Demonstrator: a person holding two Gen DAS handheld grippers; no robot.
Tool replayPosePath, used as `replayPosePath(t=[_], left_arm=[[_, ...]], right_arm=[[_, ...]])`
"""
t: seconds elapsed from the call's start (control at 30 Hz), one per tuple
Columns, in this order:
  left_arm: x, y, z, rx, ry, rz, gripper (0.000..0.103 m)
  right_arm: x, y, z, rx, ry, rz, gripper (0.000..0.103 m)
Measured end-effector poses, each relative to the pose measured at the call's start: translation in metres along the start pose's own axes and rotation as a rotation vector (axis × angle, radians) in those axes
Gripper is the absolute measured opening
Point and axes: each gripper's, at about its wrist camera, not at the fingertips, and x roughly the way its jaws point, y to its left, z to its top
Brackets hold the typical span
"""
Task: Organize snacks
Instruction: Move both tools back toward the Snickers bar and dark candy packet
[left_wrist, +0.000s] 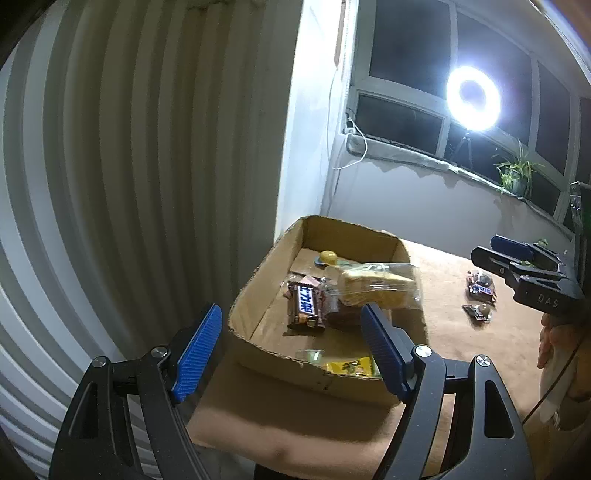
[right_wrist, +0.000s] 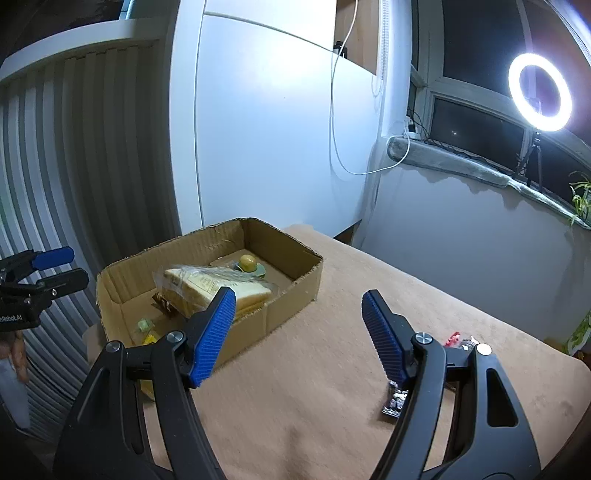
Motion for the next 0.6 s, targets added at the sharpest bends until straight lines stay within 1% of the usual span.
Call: replayPosePath(t=[0.23, 0.37, 0.6], left_arm=[[-0.008, -0.013, 0.004, 0.024, -0.011, 0.003, 0.078], [-0.011, -0.026, 0.007, 0.046, -0.018, -0.014, 0.078], [-0.007, -0.056, 0.009, 0.096, -0.013, -0.057, 0.080]], right_arm=[[-0.014, -0.019, -0.015, 0.034, 0.006, -0.025, 0.074], [-0.018, -0.034, -0.025, 0.057, 0.018, -0.047, 0.074], [-0.026, -0.062, -0.042, 0.105, 0.036, -0.076, 0.074]])
